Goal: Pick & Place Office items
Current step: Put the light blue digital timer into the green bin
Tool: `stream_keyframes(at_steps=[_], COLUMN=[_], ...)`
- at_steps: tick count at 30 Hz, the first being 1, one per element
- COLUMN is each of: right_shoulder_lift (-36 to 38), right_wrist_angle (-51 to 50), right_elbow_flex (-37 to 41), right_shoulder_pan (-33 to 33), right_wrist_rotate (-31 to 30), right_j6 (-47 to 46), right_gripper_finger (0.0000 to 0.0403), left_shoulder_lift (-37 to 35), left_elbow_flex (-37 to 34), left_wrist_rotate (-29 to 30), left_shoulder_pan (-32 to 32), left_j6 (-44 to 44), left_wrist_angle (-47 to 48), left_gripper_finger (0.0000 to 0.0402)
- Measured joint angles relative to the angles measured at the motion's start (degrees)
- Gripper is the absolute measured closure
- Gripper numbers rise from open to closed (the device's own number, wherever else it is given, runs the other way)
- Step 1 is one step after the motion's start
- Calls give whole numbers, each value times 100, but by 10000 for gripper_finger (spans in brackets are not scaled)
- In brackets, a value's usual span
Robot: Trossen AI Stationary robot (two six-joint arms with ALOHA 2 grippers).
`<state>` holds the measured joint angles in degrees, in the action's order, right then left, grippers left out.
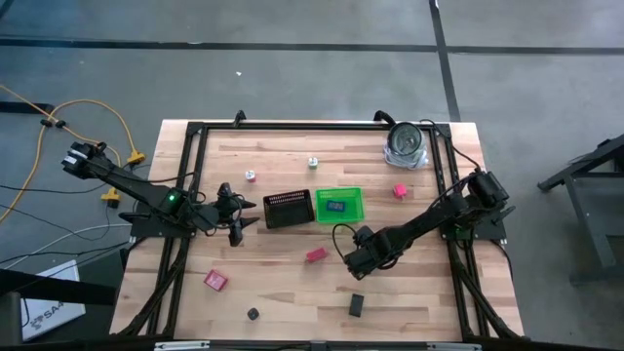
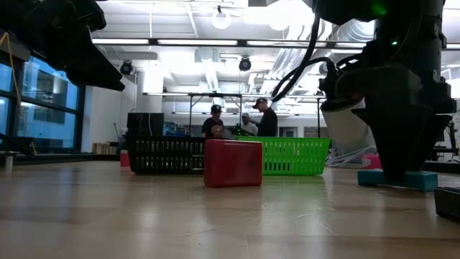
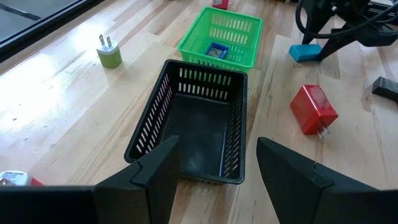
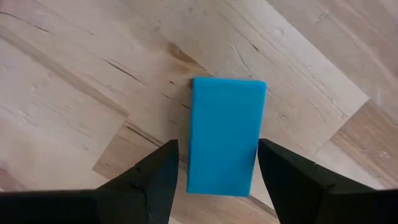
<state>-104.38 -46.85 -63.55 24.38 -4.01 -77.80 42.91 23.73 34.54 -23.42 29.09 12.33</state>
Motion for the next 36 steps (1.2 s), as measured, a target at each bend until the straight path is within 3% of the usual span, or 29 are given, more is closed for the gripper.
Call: stream_keyframes(at_steps=[36], right_shoulder_lift=[-168], right_wrist_angle=[63], right_elbow_flex=[-11], right_shoulder_pan=[0], right_wrist_rotate=[-8], right_j6=[157], right_gripper_finger=[196], left_shoulder_lift=[1], left_elbow_flex=[0], left_wrist_rotate=[0], left_shoulder_pan=[2], left_j6=[2], left_wrist_angle=[-129], left_gripper_finger=[198])
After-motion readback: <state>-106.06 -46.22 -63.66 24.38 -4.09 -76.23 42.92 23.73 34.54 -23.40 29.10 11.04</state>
